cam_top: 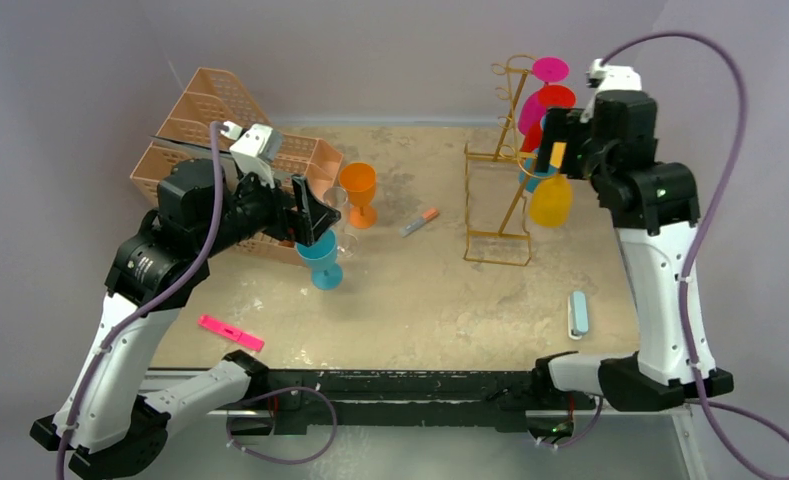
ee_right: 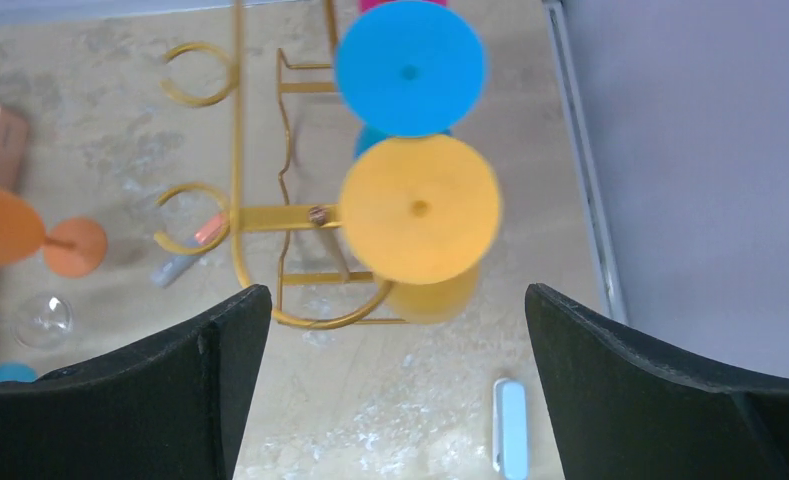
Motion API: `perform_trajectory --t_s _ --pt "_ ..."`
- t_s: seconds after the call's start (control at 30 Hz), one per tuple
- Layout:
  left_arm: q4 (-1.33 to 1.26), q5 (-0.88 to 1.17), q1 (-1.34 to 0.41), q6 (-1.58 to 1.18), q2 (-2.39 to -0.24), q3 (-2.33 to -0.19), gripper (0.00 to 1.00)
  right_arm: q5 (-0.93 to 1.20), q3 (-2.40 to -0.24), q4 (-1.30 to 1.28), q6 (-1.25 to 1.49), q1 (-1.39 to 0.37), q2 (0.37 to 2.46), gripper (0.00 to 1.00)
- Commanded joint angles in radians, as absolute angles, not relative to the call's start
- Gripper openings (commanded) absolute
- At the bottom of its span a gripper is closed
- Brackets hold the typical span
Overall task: Take the wine glass off the wine glass rack
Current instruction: Pick up the wine glass from the wine rack.
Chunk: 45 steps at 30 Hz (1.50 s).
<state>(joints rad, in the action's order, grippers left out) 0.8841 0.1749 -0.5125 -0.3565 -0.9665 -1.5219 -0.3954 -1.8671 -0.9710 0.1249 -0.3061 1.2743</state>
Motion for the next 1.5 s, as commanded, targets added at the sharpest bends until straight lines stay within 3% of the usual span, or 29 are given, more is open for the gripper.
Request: perform_trajectory --t_s 0.0,0.2,0.33,0.93,1.1,1.47 --pt "0.856 0.22 -0.509 -0.359 -0.983 -1.548 0.89 -0.161 -1.992 -1.131 0.272 -0.093 1.33 0.99" --pt "0.868 0.231 -0.509 -0.354 -0.999 -1.559 0.89 0.136 -1.926 -1.056 0.417 0.14 1.344 0.98" --pt "0.874 0.227 -0.509 -0.346 -1.0 -1.567 0.89 0.23 -1.828 -0.967 0.489 0.209 1.335 0.9" --pt "0.895 0.228 -0.509 -0.341 -1.01 -1.604 0.89 0.397 -1.689 -0.826 0.593 0.337 1.322 0.47" --pt "0.875 0.226 -0.508 -0.35 -1.012 -1.592 0.89 0.466 -1.694 -0.814 0.612 0.359 1.333 0.44" --pt "0.863 0.239 -0.508 -0.36 -1.043 -1.578 0.89 0.503 -1.659 -0.78 0.644 0.369 1.334 0.19"
